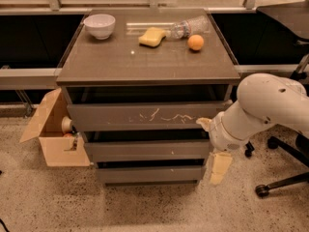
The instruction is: Open middle drawer
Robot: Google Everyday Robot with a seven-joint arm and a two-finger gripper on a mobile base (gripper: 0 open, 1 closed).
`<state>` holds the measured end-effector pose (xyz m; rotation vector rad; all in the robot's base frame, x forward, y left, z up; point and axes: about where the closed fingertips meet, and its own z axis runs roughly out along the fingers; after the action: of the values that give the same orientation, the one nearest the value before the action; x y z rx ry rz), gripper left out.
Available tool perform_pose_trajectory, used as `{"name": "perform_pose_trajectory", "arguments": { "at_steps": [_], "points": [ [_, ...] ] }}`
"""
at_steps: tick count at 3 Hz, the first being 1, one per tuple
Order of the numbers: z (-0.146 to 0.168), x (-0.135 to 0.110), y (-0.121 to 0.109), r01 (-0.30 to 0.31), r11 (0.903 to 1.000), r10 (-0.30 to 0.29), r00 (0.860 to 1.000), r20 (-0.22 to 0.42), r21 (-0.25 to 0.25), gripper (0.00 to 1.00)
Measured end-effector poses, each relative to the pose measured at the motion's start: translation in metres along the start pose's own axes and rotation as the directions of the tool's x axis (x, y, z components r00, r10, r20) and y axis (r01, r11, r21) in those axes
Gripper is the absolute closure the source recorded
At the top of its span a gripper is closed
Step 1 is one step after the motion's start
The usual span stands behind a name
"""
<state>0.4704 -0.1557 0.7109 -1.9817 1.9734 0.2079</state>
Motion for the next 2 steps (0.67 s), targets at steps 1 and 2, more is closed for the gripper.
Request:
{"name": "perform_pose_trajectory", "arguments": {
  "at_steps": [1, 2],
  "points": [
    [0.06, 0.008, 0.005, -0.016, 0.998, 0.018, 0.999, 0.042, -0.062, 0.0],
    [0.102, 0.018, 0.007, -0.053, 0.9931, 0.06, 0.996, 0.073, -0.105, 0.0]
  ]
}}
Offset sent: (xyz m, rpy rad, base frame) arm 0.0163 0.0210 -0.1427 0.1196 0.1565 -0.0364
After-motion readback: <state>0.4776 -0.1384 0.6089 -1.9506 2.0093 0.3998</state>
